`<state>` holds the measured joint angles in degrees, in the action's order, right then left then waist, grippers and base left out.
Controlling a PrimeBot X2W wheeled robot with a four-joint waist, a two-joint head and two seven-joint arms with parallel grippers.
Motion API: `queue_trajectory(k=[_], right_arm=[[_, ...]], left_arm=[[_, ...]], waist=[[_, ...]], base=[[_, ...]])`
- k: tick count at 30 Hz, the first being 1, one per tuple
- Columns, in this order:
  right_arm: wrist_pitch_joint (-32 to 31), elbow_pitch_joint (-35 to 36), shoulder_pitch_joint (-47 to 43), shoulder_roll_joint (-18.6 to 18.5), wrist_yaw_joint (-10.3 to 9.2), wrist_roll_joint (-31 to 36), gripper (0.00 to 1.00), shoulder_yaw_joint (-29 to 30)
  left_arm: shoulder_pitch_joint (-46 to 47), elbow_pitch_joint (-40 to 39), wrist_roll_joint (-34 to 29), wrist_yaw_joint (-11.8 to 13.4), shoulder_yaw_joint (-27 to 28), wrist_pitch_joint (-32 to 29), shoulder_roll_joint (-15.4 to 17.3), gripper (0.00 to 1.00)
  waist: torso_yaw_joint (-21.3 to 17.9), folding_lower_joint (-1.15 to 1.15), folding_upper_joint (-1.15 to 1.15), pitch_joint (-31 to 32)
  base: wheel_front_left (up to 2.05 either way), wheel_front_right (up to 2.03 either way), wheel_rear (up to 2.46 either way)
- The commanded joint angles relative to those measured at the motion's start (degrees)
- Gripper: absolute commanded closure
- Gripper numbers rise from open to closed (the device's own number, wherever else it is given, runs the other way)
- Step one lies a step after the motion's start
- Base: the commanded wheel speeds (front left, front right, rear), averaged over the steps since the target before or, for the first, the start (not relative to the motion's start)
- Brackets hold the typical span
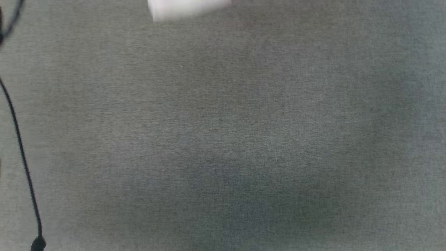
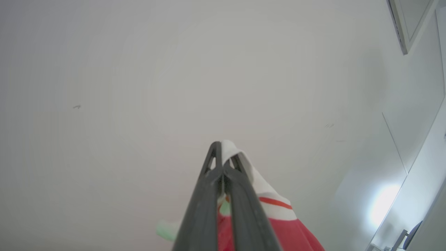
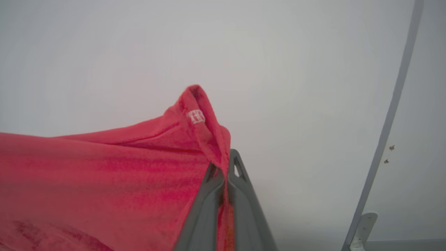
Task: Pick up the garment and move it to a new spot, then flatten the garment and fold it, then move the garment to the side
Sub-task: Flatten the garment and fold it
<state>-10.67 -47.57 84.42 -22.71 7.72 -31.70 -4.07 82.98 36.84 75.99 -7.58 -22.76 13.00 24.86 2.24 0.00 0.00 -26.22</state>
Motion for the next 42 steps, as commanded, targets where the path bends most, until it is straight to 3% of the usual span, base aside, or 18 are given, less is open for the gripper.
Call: queue_trajectory(k=[1, 6, 13, 20, 27, 29, 35, 42], right_arm=[[0.7, -1.4, 0.6, -0.8, -0.42, 0.6, 1.0, 0.8], [2.4, -6.2, 1.1, -0.3, -0.37, 1.7, 1.0, 0.6], [2.0, -7.9, -8.2, 0.4, -0.36, -1.9, 1.0, -2.7], [0.9, 0.5, -25.0, -2.8, -0.29, -8.9, 1.0, -8.6], [-0.3, 12.2, -43.7, -7.8, -0.29, -14.9, 1.0, -11.9], [0.3, 16.3, -50.3, -9.6, -0.29, -15.7, 1.0, -10.9], [-0.6, 24.3, -63.2, -10.5, -0.29, -16.9, 1.0, -5.3], [-3.4, 33.9, -77.2, -9.2, -0.3, -16.3, 1.0, 4.0]], left_arm=[[1.0, 0.4, 1.2, 0.2, 0.7, 0.0, 0.9, 1.0], [-1.1, -0.9, 2.7, 0.2, -2.6, -1.4, -0.1, 1.0], [-17.6, -9.3, 9.0, 0.2, -4.2, 0.9, -2.1, 1.0], [-39.2, -22.5, 11.2, 0.2, -5.2, 2.1, -1.2, 1.0], [-59.0, -35.5, 11.5, 0.2, -2.8, 2.3, -0.1, 1.0], [-65.8, -40.5, 10.5, 0.2, -2.3, 2.3, 0.2, 1.0], [-75.5, -45.3, 6.8, 0.2, -3.0, 2.3, 2.1, 1.0], [-83.9, -48.3, 1.6, 0.2, -2.1, 2.3, 2.4, 1.0]], waist=[[-0.6, 0.0, 0.0, -0.6], [-0.4, 0.0, 0.0, -1.1], [0.4, 0.0, 0.0, -0.2], [0.5, 0.0, 0.0, 2.7], [0.7, 0.0, 0.0, 6.8], [0.9, 0.0, 0.0, 8.4], [1.6, 0.0, 0.0, 10.4], [1.9, 0.0, 0.0, 11.4]], base=[[0.0, 0.0, 0.0], [0.0, 0.0, 0.0], [0.0, 0.0, 0.0], [0.0, 0.0, 0.0], [0.0, 0.0, 0.0], [0.0, 0.0, 0.0], [0.0, 0.0, 0.0], [0.0, 0.0, 0.0]])
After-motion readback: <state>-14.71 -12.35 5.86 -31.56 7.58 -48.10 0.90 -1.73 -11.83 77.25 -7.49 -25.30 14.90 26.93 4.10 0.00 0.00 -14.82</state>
